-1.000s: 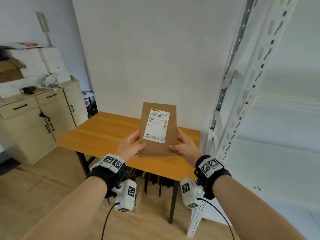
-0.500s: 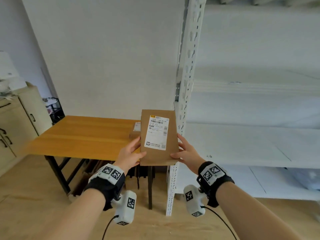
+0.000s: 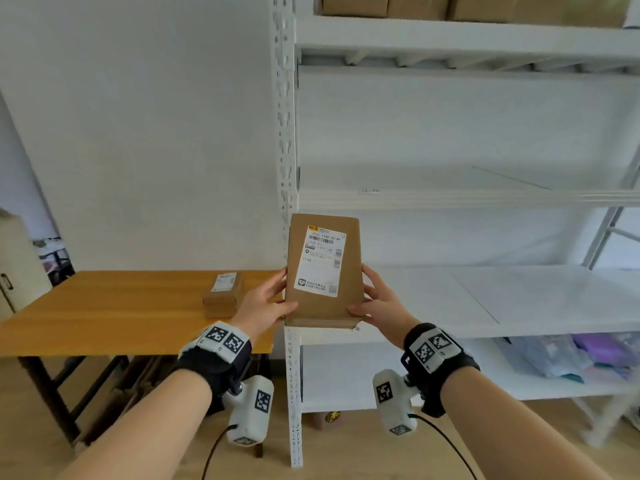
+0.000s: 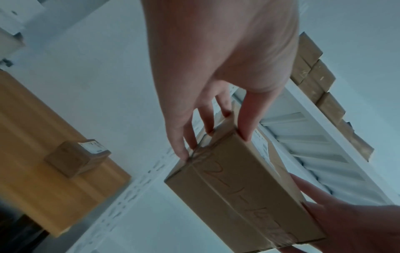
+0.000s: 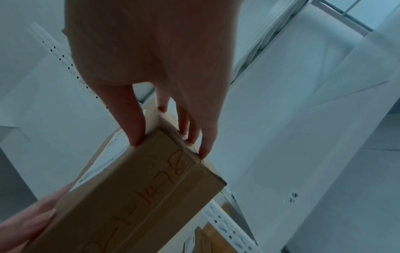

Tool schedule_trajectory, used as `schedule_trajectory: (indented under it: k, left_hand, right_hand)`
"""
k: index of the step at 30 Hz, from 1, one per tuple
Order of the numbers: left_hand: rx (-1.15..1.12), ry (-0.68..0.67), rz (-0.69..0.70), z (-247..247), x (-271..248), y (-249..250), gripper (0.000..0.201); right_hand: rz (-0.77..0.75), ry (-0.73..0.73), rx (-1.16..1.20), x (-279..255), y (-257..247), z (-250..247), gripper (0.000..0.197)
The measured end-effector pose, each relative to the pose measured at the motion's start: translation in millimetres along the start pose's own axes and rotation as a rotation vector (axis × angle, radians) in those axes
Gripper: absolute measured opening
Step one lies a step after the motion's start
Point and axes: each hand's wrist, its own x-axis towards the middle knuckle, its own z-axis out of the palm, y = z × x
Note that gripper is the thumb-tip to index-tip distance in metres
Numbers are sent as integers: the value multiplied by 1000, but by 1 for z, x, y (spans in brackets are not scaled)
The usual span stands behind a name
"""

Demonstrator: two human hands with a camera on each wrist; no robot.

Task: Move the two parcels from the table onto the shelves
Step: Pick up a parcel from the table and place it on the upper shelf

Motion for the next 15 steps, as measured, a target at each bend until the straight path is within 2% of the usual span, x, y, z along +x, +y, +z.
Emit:
schedule_trajectory:
  k: [2, 8, 15]
  left_hand:
    - [-28, -3, 12, 23, 5, 15, 78]
    - [-66, 21, 94, 82, 23, 63, 75]
    - [-47, 24, 154, 109, 45, 106, 72]
  right_hand:
    - [-16, 7, -2, -3, -13, -26, 90]
    - [-102, -16, -6, -4, -55, -99, 77]
    - [-190, -44, -8, 7, -88, -138, 81]
